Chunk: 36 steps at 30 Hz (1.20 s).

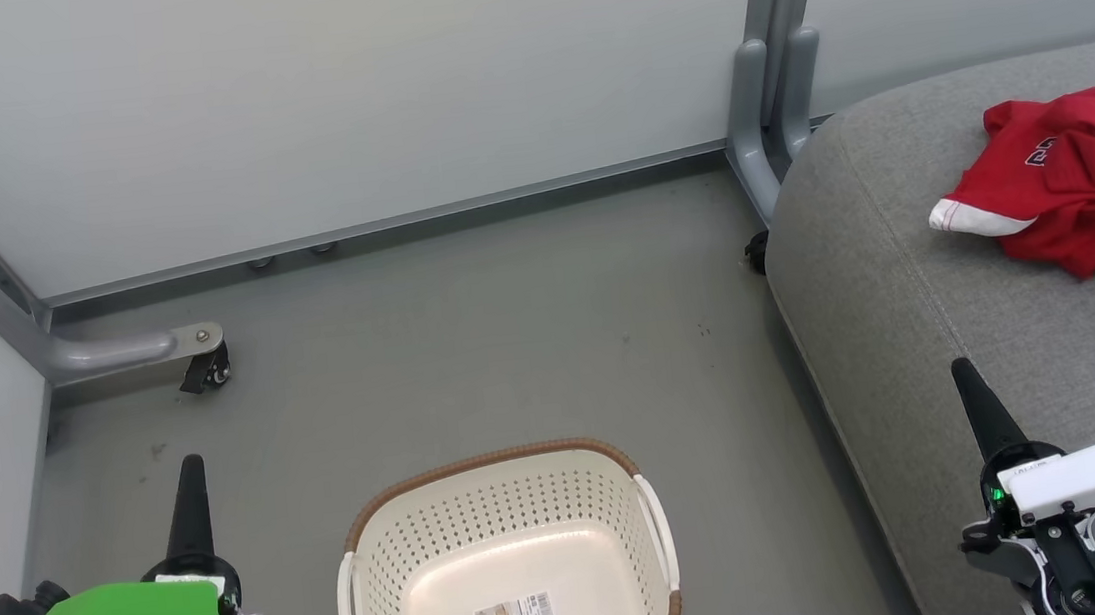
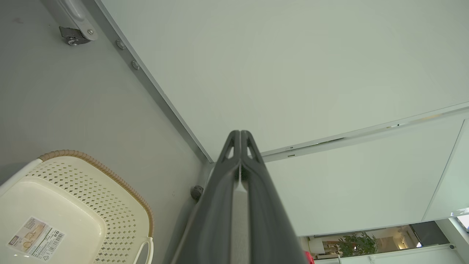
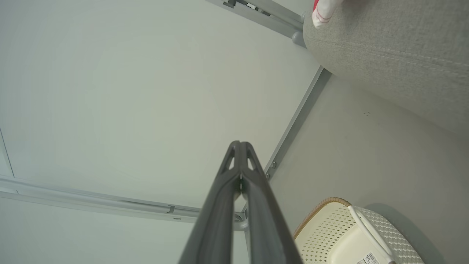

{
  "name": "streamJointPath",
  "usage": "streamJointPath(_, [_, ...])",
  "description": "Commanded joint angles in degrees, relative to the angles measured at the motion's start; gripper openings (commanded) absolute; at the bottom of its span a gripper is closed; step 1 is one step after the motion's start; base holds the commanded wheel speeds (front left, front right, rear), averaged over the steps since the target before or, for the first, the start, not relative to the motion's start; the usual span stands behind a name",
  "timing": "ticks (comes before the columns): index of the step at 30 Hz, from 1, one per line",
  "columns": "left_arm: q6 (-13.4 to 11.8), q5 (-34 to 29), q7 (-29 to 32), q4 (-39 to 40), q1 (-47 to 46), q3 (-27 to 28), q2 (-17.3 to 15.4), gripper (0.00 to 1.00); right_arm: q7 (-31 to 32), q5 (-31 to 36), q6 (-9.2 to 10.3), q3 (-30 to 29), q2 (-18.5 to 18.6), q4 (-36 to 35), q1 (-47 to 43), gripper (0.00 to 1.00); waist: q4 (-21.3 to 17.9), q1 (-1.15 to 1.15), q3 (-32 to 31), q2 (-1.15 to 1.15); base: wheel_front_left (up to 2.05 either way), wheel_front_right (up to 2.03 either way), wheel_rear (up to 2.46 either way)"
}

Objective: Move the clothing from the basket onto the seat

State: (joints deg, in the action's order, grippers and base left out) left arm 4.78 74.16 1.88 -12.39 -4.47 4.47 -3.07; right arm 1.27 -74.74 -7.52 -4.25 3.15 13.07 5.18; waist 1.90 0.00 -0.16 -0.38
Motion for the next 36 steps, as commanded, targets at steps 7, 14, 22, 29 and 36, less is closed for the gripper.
streamJointPath(7, [0.3,4.3,1.1,0.6,-1.6,0.7,0.0,0.00,1.1,-4.5,0.04,-0.4,0.5,0.2,1.2,0.00,-0.3,0.00,0.0,0.27,0.00,0.00,0.00])
streamJointPath(14, [0.4,7.5,2.0,0.6,-1.8,1.1,0.0,0.00,1.8,-7.7,0.05,-0.6,0.6,0.5,1.4,0.00,-0.7,0.00,0.0,0.29,0.00,0.00,0.00])
streamJointPath(22, [0.4,11.0,2.9,0.7,-1.8,1.5,0.1,0.00,2.7,-11.2,0.05,-0.8,0.7,0.9,1.6,0.00,-1.0,0.00,0.0,0.32,0.00,0.00,0.00])
streamJointPath(29, [0.4,13.8,3.6,0.7,-2.0,1.8,0.2,0.00,3.4,-14.2,0.05,-0.9,0.8,1.2,1.7,0.00,-1.3,0.00,0.1,0.34,0.00,0.00,0.00])
streamJointPath(36, [0.5,16.6,4.4,0.7,-2.1,2.1,0.2,0.00,4.0,-17.1,0.06,-1.1,0.9,1.5,2.0,0.00,-1.7,0.00,0.1,0.36,0.00,0.00,0.00])
